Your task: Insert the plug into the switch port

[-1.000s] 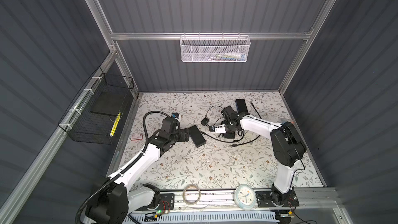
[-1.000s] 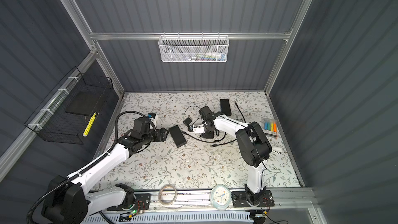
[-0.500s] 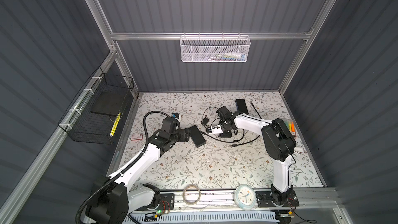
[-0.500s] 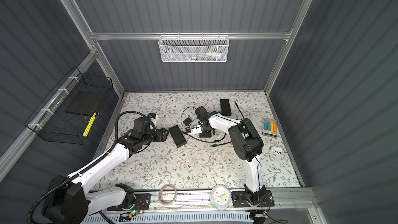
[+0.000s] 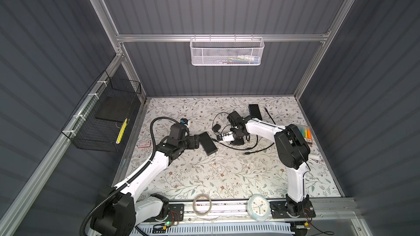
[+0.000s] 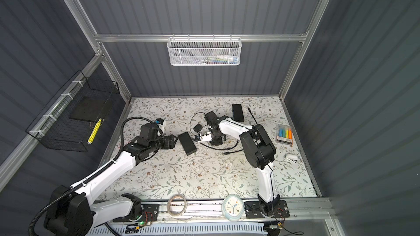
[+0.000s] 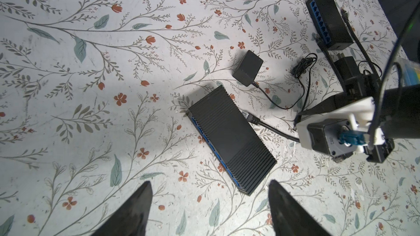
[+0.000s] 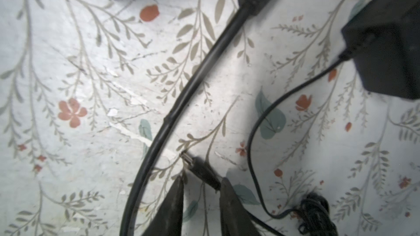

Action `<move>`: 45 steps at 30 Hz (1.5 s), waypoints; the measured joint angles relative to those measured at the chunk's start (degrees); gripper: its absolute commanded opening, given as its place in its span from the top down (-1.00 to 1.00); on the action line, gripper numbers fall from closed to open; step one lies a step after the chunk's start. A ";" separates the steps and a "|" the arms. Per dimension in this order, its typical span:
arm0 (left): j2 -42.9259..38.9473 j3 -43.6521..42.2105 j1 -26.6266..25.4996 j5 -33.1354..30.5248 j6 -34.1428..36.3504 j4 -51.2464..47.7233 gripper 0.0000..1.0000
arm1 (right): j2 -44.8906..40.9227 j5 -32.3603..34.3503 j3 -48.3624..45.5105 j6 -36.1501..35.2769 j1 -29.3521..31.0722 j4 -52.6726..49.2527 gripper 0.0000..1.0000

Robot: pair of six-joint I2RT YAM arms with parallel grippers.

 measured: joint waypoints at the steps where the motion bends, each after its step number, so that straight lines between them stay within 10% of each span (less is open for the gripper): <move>1: -0.02 -0.02 0.00 0.00 0.00 0.00 -0.61 | 0.22 -0.15 0.00 0.00 0.11 -0.13 0.42; 26: -0.83 -0.02 0.26 1.11 -0.22 0.17 -0.60 | 1.25 -3.06 3.65 11.04 -1.14 2.03 1.00; 45: 1.68 -4.24 -8.22 7.13 -1.99 23.23 -0.63 | -26.14 -3.06 -16.44 68.89 -2.69 32.98 1.00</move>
